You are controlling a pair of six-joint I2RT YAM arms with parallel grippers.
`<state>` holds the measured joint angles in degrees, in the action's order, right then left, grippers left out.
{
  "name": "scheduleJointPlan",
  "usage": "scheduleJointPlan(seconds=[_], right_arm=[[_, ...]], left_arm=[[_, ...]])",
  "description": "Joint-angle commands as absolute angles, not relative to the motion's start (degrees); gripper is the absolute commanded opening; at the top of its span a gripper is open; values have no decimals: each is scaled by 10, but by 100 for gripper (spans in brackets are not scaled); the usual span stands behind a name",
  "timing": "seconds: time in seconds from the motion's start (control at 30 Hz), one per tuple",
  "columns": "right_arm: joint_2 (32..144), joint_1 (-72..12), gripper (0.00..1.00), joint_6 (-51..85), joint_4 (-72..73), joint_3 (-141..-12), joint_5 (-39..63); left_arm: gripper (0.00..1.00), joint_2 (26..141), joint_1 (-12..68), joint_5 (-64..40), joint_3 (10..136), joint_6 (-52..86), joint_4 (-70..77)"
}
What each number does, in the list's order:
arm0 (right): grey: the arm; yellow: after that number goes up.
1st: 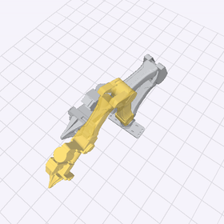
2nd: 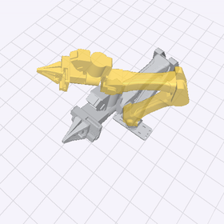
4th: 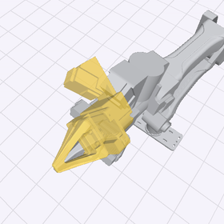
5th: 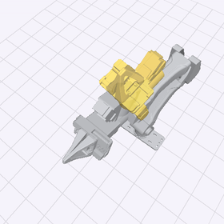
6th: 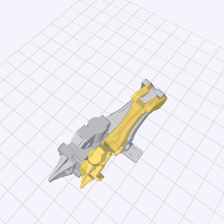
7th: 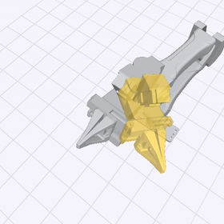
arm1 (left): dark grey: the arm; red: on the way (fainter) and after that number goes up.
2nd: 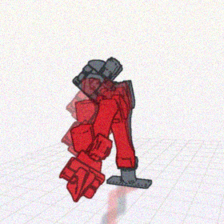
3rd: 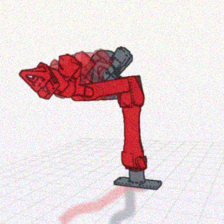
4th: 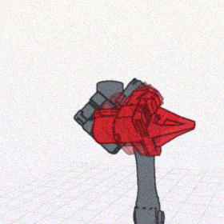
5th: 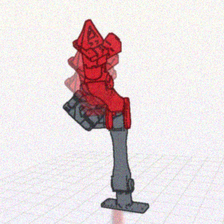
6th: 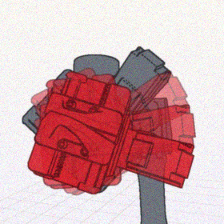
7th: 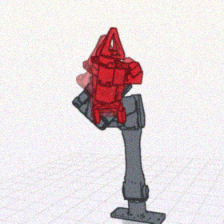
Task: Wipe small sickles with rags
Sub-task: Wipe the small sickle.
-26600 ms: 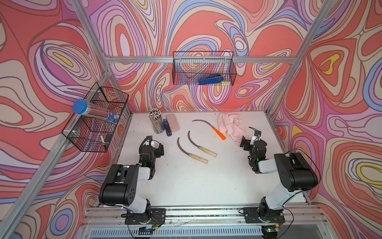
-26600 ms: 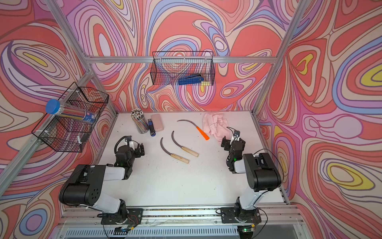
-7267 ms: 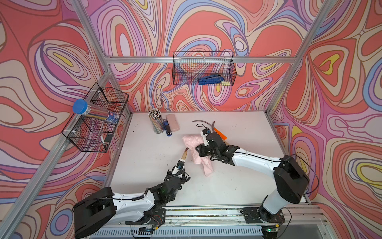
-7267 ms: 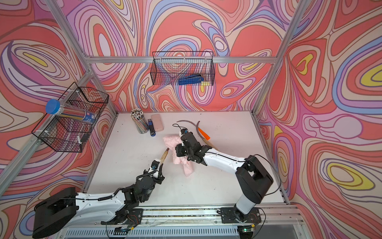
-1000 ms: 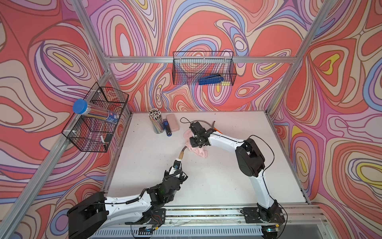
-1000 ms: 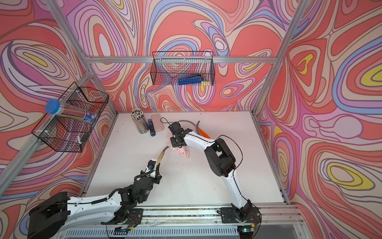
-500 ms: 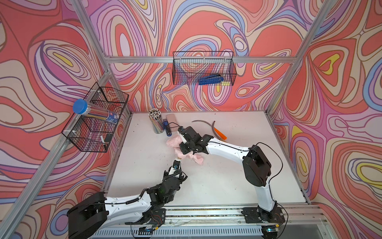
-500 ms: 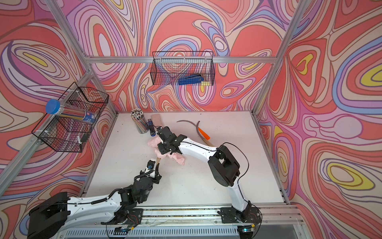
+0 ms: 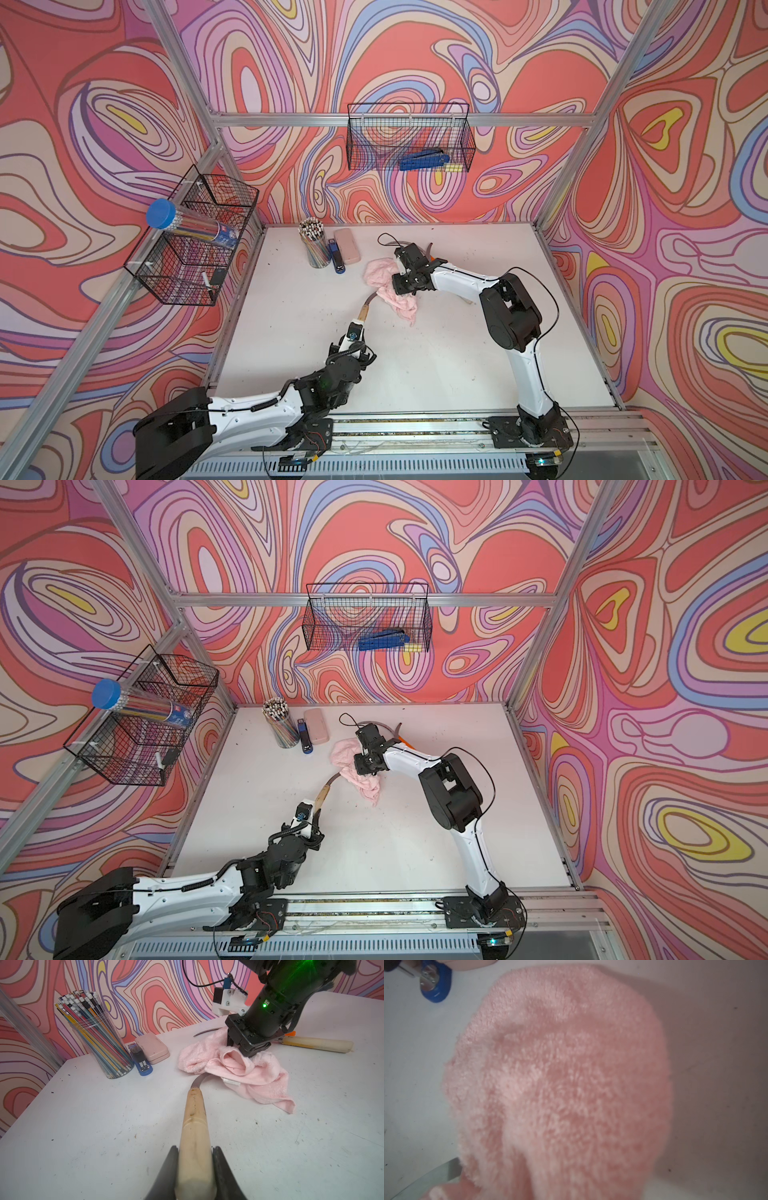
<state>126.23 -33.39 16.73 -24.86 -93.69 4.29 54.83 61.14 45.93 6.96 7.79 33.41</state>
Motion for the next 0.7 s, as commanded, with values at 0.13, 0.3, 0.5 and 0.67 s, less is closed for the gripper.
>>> scheduleJointPlan(seconds=[0.13,0.3,0.5,0.67], right_arm=[[1265,-333,0,178,-256,-937,1],[1267,-388,0,174,-273,-974,-8],[1247,-469,0,164,-280,-1002,-1],[1203,-491,0,170,-246,-966,32]], left_arm=[[0,543,611,483,69,85,347],[0,546,610,483,70,85,349],[0,544,611,483,69,85,347],[0,543,611,483,69,87,347]])
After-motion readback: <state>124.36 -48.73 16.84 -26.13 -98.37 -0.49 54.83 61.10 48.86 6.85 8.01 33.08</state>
